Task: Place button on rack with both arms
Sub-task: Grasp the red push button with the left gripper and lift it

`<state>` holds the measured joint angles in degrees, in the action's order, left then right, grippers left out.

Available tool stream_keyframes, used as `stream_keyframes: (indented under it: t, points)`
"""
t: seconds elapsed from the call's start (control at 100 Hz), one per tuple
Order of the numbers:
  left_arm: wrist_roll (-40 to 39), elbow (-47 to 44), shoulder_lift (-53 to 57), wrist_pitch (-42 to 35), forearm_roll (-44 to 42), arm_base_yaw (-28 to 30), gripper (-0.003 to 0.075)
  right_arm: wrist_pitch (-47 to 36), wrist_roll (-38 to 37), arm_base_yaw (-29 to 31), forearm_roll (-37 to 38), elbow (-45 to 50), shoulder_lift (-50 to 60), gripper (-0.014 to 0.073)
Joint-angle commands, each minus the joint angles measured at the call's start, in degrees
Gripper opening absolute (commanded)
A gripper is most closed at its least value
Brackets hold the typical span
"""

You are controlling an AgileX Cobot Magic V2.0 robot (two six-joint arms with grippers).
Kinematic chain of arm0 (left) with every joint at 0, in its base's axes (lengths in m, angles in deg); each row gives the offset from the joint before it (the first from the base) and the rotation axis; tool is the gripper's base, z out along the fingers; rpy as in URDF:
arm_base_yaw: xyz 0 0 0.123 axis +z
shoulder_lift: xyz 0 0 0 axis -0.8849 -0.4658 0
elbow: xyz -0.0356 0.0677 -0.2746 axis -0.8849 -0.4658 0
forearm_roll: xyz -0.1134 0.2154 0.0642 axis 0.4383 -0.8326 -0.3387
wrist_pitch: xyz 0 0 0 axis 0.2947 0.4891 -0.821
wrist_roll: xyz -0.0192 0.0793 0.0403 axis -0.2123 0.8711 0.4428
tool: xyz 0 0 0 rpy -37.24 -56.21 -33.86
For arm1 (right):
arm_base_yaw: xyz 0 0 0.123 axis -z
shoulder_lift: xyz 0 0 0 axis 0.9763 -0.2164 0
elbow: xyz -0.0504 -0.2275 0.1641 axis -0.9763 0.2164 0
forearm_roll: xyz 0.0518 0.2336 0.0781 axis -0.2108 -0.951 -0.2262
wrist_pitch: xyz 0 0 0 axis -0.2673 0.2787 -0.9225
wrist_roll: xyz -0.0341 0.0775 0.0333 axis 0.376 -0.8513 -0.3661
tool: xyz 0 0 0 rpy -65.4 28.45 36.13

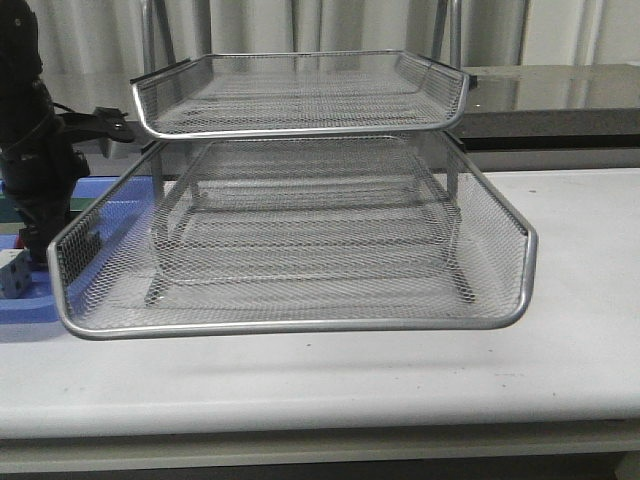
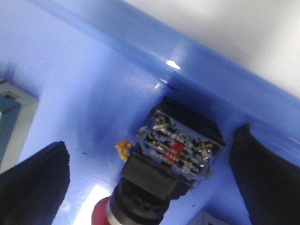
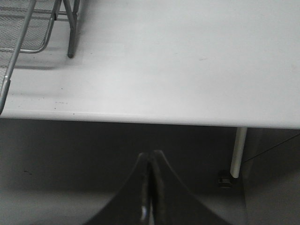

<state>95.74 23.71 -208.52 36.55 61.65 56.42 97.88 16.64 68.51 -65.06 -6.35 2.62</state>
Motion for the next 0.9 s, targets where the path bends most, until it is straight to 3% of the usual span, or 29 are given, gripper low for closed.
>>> stream_keyframes:
  t: [0.0,0.09,0.21,0.31,0.89]
  points:
    - [0.0,1.3,2.1,-1.8,0.7,-0.7,0.0598,-2.9,0.2,0.0,1.2,-1.9,-0.3,-0.0071]
    - [0.0,1.7,2.1,-1.8,0.7,-0.7,0.0457,-2.9,0.2,0.0,1.2,-1.9,-0.3,-0.0071]
    - [0.0,1.9,2.1,-2.2,0.7,-0.7,0.0172,-2.9,0.2,0.0,1.2,-1.9,-0.3,-0.0071]
    - [-0.1,1.9,2.1,-2.2,0.7,-0.7,-0.0024,-2.9,0.2,0.0,1.2,-1.9,-0.3,-0.0071]
    - [-13.6,17.9,7.4,10.8,0.5,0.6,-0.0020,-2.9,0.2,0.0,1.2,-1.9,-0.3,-0.0071]
